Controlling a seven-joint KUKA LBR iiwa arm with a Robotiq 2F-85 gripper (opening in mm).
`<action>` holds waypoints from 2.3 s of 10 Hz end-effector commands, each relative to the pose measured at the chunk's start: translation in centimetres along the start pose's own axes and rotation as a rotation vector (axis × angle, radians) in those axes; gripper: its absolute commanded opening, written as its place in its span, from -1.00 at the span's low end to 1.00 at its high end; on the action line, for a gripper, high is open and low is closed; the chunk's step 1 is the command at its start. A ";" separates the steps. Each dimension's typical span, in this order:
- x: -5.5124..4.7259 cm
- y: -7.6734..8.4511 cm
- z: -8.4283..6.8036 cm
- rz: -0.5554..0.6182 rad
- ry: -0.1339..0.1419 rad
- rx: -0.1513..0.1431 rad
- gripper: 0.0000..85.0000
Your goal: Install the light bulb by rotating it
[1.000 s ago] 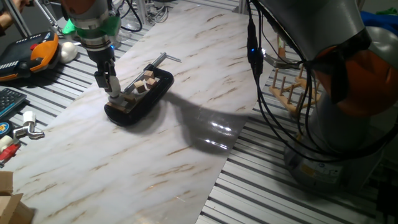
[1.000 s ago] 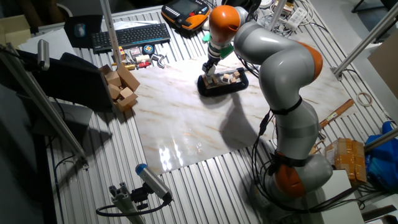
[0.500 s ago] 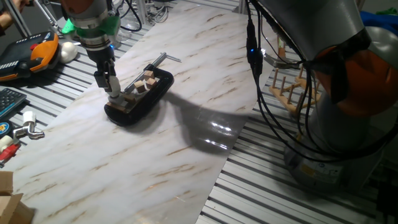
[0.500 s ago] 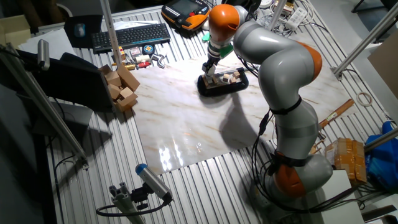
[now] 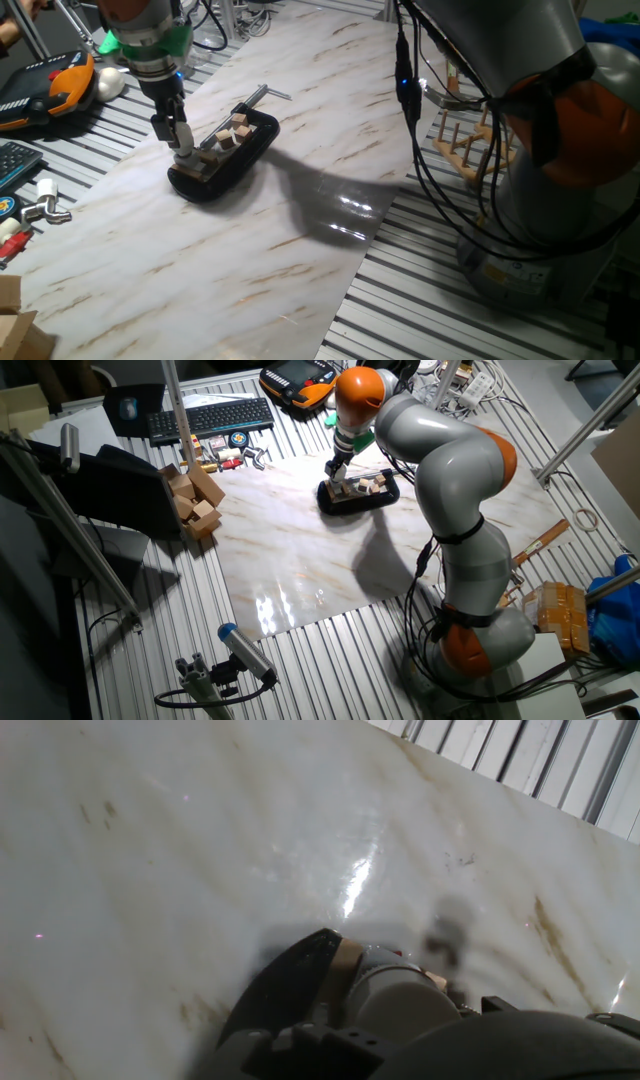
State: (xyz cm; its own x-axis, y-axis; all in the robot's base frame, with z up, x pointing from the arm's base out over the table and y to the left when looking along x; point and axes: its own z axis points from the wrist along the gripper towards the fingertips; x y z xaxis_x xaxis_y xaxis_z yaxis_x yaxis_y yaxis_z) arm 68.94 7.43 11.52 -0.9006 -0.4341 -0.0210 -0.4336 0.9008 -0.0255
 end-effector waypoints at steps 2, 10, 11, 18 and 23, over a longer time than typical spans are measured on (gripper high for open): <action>0.1 0.0 0.0 0.000 0.021 -0.010 0.60; 0.3 0.2 -0.1 0.000 0.039 -0.029 0.60; 0.4 0.2 -0.1 0.000 0.038 -0.028 0.60; 0.5 0.2 0.0 0.000 0.037 -0.030 0.60; 0.6 0.2 0.1 0.000 0.040 -0.031 0.20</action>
State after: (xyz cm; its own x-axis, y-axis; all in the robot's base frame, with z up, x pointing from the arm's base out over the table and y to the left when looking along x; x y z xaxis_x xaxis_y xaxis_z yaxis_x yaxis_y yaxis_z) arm 68.34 7.34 11.41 -0.9010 -0.4334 0.0190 -0.4333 0.9012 0.0056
